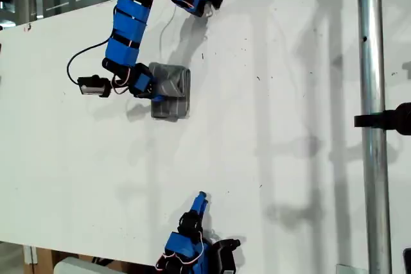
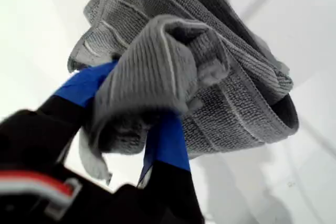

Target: Grasp corners of a towel and fold twice.

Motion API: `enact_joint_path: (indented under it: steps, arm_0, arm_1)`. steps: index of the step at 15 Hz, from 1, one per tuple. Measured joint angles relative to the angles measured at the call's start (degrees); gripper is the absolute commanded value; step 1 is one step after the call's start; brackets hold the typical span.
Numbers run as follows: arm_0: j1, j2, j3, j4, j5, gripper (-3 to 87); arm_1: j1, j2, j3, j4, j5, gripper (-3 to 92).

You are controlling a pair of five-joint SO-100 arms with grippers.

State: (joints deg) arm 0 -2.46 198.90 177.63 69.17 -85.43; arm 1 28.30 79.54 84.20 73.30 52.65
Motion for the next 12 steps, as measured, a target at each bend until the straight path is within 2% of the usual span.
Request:
enact_joint_path:
  steps: [1,4,5,6,8,12]
  arm_0:
    - [0.0,0.0,0.0,0.0,0.0,12.4]
    - [0.0,0.0,0.1,0.0,0.0,13.1]
    - [0.0,0.0,0.1,0.0,-0.3,14.0]
    - [0.0,0.0,0.1,0.2,-1.1,14.9]
    - [0.0,0.0,0.1,0.6,-3.9,15.6]
    - [0.6,0.0,0.8,3.8,-6.9,17.5]
  arm_1:
    - [0.0,0.2,0.0,-1.8,0.0,35.4]
    - [1.8,5.4,0.0,-4.4,0.0,33.6]
    - [4.3,7.9,0.6,-4.5,-0.1,28.7]
    - [7.6,12.7,3.3,-3.8,-0.1,13.0]
    - [13.4,26.5,11.4,-1.1,0.0,3.5]
    - [13.3,62.1,42.1,3.9,6.0,1.2]
